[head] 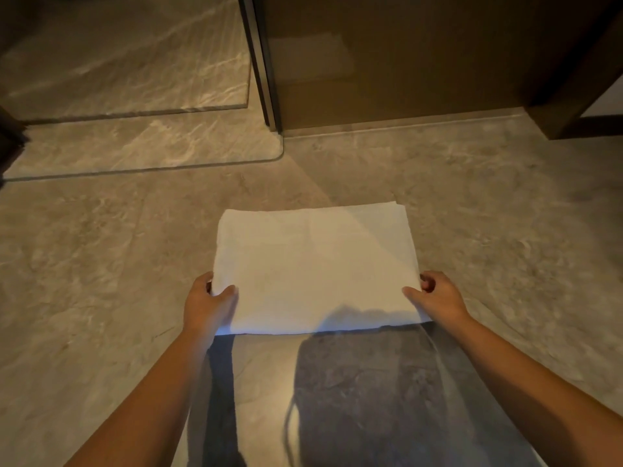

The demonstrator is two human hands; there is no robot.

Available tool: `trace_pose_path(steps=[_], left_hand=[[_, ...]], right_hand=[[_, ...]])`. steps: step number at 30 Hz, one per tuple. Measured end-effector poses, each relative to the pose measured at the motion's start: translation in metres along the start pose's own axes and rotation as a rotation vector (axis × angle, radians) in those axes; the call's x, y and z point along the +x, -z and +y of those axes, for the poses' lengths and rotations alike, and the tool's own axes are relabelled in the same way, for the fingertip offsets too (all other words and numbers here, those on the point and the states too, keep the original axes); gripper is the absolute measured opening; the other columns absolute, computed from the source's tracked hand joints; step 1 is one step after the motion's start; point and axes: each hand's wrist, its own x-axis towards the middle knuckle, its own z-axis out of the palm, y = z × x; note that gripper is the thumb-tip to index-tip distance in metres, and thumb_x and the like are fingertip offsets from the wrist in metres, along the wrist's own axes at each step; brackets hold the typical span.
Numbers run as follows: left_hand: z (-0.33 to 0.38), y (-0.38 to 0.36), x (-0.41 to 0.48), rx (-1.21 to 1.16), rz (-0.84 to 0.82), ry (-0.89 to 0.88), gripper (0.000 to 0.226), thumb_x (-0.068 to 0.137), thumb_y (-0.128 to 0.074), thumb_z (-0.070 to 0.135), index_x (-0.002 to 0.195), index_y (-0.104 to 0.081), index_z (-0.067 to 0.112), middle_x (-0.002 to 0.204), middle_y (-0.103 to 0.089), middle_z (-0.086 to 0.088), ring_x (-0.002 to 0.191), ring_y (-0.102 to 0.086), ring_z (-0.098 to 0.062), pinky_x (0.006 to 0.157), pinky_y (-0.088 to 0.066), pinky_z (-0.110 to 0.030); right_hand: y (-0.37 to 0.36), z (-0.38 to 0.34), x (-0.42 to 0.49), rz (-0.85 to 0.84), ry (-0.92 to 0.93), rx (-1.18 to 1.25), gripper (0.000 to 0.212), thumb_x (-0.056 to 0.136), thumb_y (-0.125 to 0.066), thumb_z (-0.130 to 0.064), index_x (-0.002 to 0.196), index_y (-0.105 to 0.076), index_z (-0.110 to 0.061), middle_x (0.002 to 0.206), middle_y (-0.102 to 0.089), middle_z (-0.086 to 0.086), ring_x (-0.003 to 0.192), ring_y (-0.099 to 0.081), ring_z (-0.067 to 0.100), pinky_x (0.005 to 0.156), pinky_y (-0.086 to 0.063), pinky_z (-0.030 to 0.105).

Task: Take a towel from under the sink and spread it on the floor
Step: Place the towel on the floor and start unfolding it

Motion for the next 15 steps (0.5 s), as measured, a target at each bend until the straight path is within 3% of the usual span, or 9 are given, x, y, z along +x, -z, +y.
trace_pose_path(steps=[4,8,13,15], left_hand=[[0.019,0.002,0.016,-0.088,-0.045,0.018,0.036,0.083,-0.062,0.011,0.118,-0.055,0.007,0.120,-0.060,-0.015,0.091,-0.053,-0.024,0.080,-0.040,-0.035],[0.039,0.000,0.020,-0.225,-0.103,0.022,0.043,0.082,-0.061,0.007,0.124,-0.052,0.010,0.123,-0.058,-0.012,0.101,-0.055,-0.026,0.084,-0.041,-0.038],[0.065,0.003,0.002,-0.420,-0.236,-0.034,0.048,0.078,-0.057,-0.004,0.120,-0.057,0.019,0.103,-0.068,0.000,0.091,-0.065,-0.019,0.080,-0.051,-0.037],[0.072,0.006,-0.009,-0.450,-0.340,-0.077,0.049,0.077,-0.058,-0.005,0.118,-0.059,0.022,0.101,-0.070,0.003,0.087,-0.068,-0.016,0.076,-0.052,-0.035]], right_hand=[[-0.003,-0.006,0.000,0.052,0.044,0.018,0.030,0.074,-0.070,-0.010,0.101,-0.061,-0.001,0.086,-0.060,0.009,0.074,-0.052,0.021,0.067,-0.037,0.027],[-0.005,-0.012,-0.006,0.079,0.094,0.081,0.031,0.076,-0.065,-0.004,0.107,-0.060,-0.003,0.088,-0.058,0.005,0.079,-0.053,0.020,0.073,-0.039,0.027],[0.004,-0.015,-0.018,0.074,0.145,0.217,0.030,0.076,-0.063,0.002,0.106,-0.061,-0.004,0.094,-0.063,0.010,0.085,-0.058,0.026,0.074,-0.041,0.029],[0.007,-0.015,-0.024,0.061,0.144,0.196,0.036,0.076,-0.063,0.002,0.111,-0.057,-0.005,0.106,-0.062,0.014,0.091,-0.056,0.025,0.078,-0.043,0.030]])
